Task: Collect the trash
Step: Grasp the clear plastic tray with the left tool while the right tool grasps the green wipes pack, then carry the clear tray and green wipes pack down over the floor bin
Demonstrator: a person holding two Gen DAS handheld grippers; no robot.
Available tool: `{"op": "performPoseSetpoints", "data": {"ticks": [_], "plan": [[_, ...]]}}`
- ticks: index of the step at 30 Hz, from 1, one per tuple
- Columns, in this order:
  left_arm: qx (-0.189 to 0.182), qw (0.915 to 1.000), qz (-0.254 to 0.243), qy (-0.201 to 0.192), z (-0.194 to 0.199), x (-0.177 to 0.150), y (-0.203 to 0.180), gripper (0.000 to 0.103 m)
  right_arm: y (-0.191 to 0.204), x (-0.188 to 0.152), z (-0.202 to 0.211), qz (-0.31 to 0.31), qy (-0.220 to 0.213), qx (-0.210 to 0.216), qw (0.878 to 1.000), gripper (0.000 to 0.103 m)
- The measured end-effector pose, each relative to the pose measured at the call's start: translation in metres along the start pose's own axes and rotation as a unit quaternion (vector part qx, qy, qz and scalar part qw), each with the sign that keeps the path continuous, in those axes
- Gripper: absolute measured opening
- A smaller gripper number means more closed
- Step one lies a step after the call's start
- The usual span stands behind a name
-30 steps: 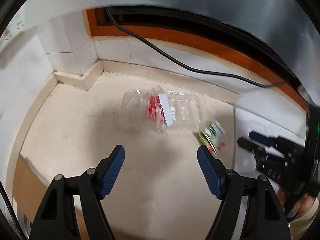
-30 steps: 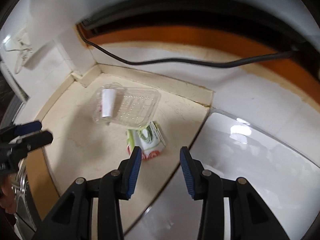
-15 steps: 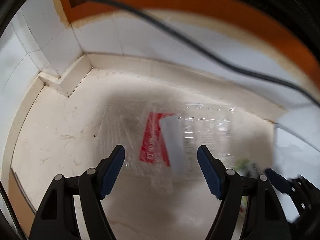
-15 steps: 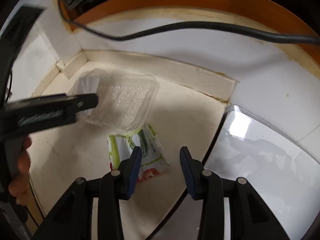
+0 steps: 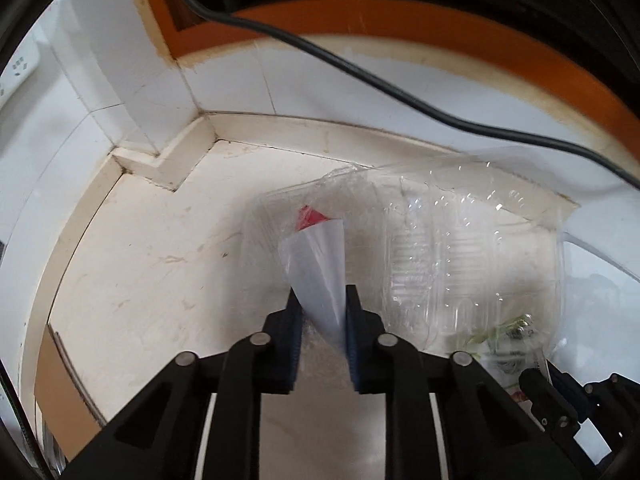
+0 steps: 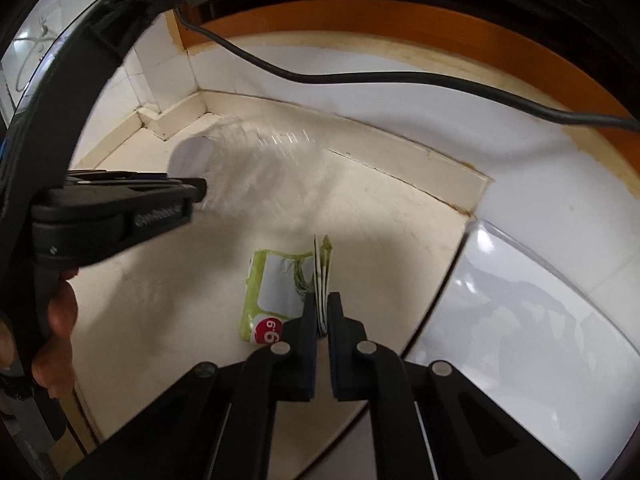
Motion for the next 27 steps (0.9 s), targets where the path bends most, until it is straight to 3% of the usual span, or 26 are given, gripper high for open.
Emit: {"op": "performPoseSetpoints", "data": {"ticks": [13, 21, 27], "plan": [[-0.040, 0.9979, -0.026, -0.045, 0.121, -0.044, -0.006, 0.012, -0.036, -0.042, 0.106, -0.034, -0.031, 0.023, 0.999, 0.004], [-0.072, 0.9946, -0.039, -0.064, 0.212, -0.098, -0.031, 0.012, -0.044, -0.075, 0.176, -0.024, -0.048, 0.053, 0.997, 0.004], [-0.109, 0.9920, -0.012, -0.063, 0.267, -0.142, -0.043, 0.012, -0.052, -0.102, 0.215, -0.012, -0.054, 0.079, 0.995, 0.004]]}}
Point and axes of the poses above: each gripper's, at about its wrist camera, not at the fingertips, and z roughly against the way its jaws point, y to its left, x to its top, the point moved 2 cm from there along -z, roughly the way its jaws point, and after that the axes turned 3 degrees about -z, right-handed, at the moved point
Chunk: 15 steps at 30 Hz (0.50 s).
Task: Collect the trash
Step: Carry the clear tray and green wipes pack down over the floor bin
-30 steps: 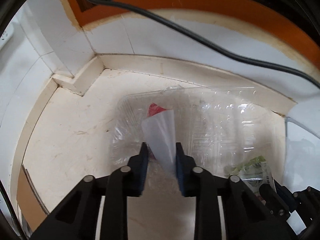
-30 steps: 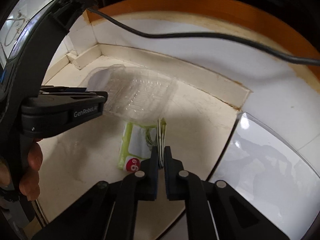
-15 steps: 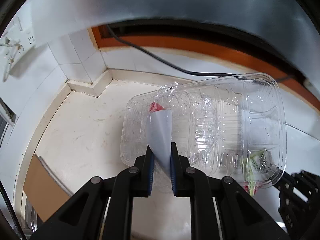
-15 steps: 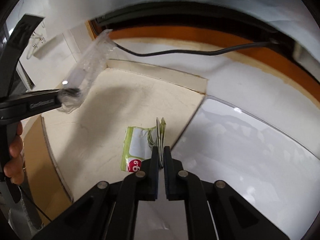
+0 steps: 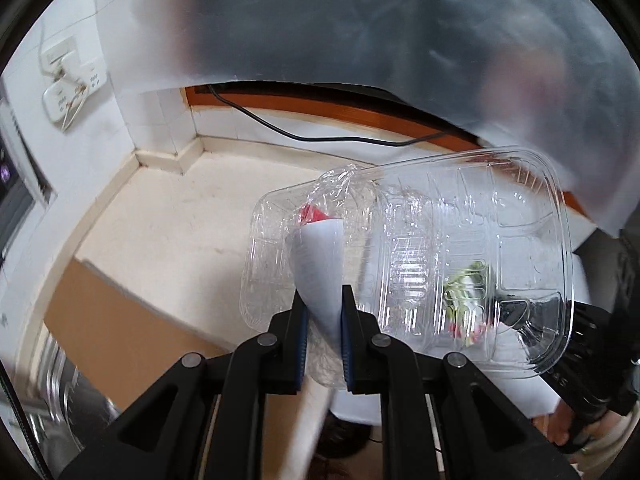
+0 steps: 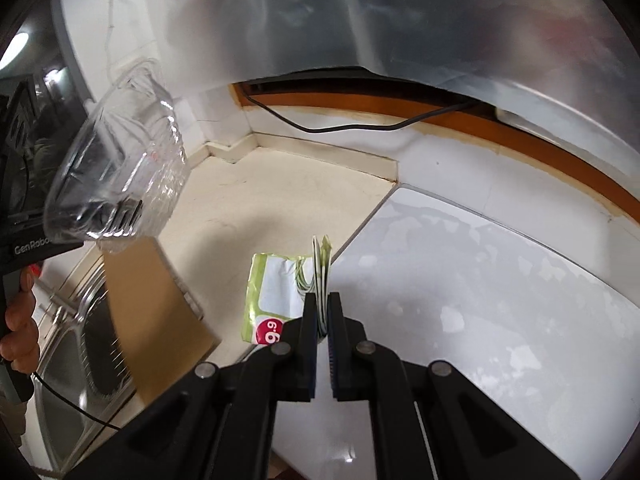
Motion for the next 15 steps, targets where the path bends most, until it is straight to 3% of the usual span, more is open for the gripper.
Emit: {"op": "performPoseSetpoints", "data": {"ticks": [7, 15], "plan": [[0.009, 0.9993, 0.030, -0.019, 0.052, -0.046, -0.034, 0.012, 0.002, -0.026, 0.056, 0.031, -0.014, 0.040, 0.999, 0.004], [0.024, 0.9973, 0.067, -0.019, 0.079, -0.111, -0.079, 0.012, -0.004, -0.069, 0.101, 0.068, -0.007, 0.076, 0.995, 0.004]]}}
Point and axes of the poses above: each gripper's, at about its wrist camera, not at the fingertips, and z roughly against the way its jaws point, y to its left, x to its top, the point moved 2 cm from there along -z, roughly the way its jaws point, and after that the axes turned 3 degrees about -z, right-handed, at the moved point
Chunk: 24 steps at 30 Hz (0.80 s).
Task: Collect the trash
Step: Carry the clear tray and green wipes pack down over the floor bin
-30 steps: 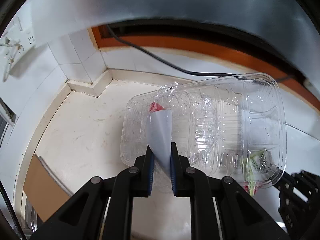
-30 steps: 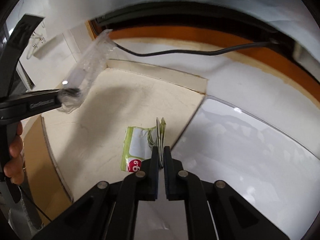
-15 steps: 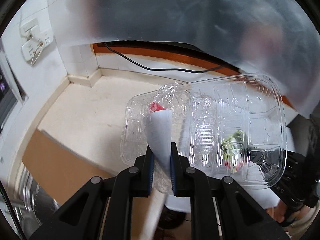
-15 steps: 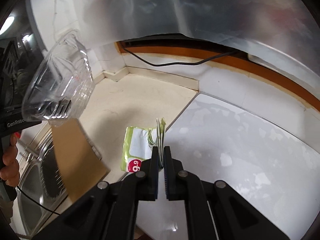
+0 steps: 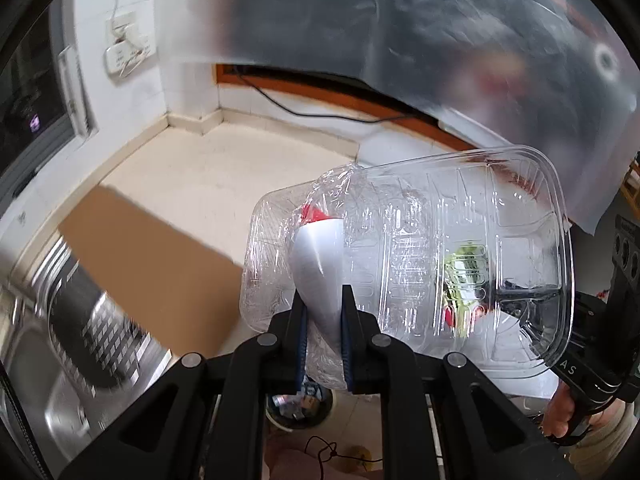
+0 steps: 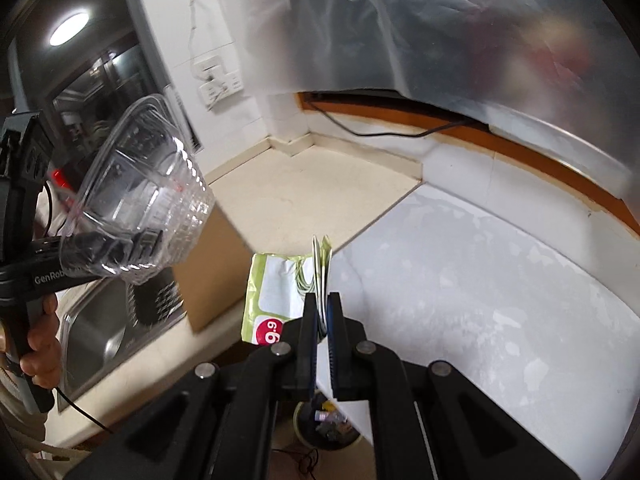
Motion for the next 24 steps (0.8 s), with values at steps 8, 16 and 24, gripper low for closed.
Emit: {"op": "performPoseSetpoints", "data": {"ticks": [8, 16, 24], "plan": [[0.022, 0.9987, 0.032, 0.033, 0.004, -0.086, -0.025, 0.012, 0.001, -0.065, 0.014, 0.034, 0.042, 0.014, 0.998, 0.004], [0.045, 0.9949, 0.042, 0.079, -0.006, -0.150, -0.035, 0.012, 0.002, -0.120, 0.000, 0.046, 0.095, 0.015, 0.994, 0.004], [0.050, 0.9905, 0.056, 0.115, -0.037, -0.185, -0.032, 0.012, 0.007, -0.151, -0.024, 0.049, 0.124, 0.006, 0.991, 0.004]]}}
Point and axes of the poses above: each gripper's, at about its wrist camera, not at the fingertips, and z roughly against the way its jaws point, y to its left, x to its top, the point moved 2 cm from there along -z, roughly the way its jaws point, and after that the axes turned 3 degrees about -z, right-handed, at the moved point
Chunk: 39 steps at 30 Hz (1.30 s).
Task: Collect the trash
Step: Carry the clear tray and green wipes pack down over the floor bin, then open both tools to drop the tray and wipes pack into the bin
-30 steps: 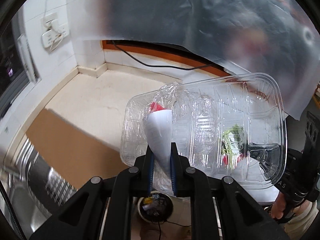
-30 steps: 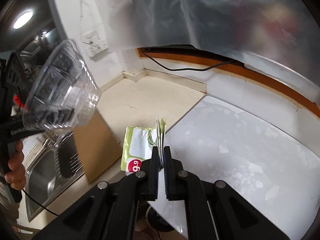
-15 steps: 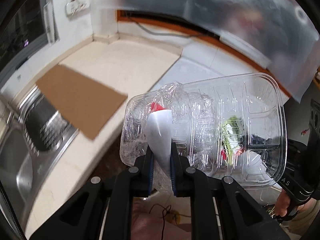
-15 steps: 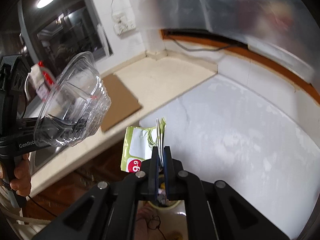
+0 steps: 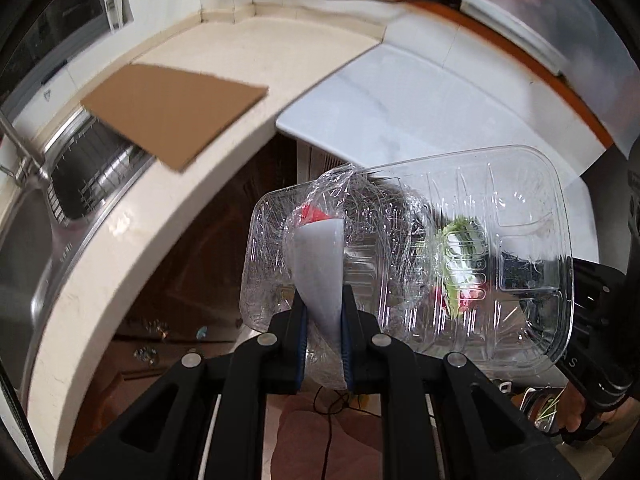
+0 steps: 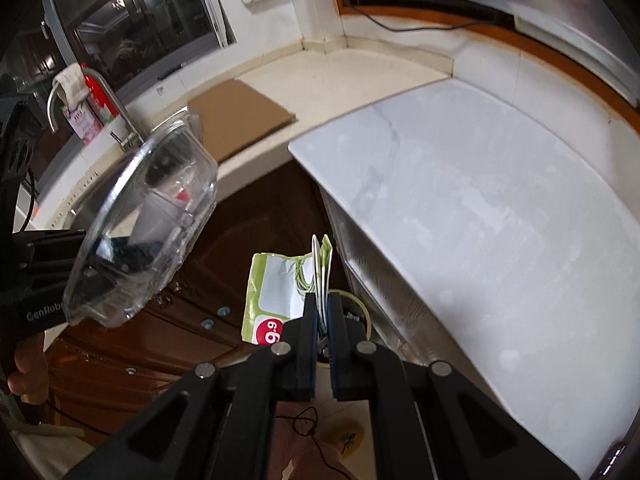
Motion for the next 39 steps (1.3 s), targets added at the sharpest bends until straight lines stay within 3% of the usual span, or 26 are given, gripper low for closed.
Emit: {"op": "performPoseSetpoints", "data": {"ticks": [9, 20, 29, 31, 35, 39], "plan": [[-0.003, 0.9973, 0.039, 0.062, -0.086, -0.028, 0.021, 0.012, 0.002, -0.031, -0.068, 0.004, 0.038, -0.031, 0.999, 0.004], [-0.001, 0.9869, 0.083, 0.139, -0.234, -0.068, 0.051, 0.012, -0.009, -0.087, -0.202, 0.000, 0.117, -0.039, 0.992, 0.004], [-0.013, 0.9821, 0.089, 0.165, -0.346, -0.077, 0.080, 0.015, -0.021, -0.112, -0.324, 0.004, 0.150, -0.051, 0.987, 0.005], [-0.021, 0.9820, 0.082, 0.169, -0.371, -0.080, 0.082, 0.016, -0.024, -0.117, -0.350, -0.005, 0.157, -0.049, 0.986, 0.006], [-0.029, 0.9808, 0.072, 0.179, -0.409, -0.086, 0.090, 0.033, -0.037, -0.127, -0.391, -0.020, 0.170, -0.046, 0.984, 0.007], [-0.027, 0.9781, 0.076, 0.192, -0.431, -0.091, 0.097, 0.045, -0.053, -0.139, -0.416, -0.048, 0.187, -0.048, 0.980, 0.018]]}}
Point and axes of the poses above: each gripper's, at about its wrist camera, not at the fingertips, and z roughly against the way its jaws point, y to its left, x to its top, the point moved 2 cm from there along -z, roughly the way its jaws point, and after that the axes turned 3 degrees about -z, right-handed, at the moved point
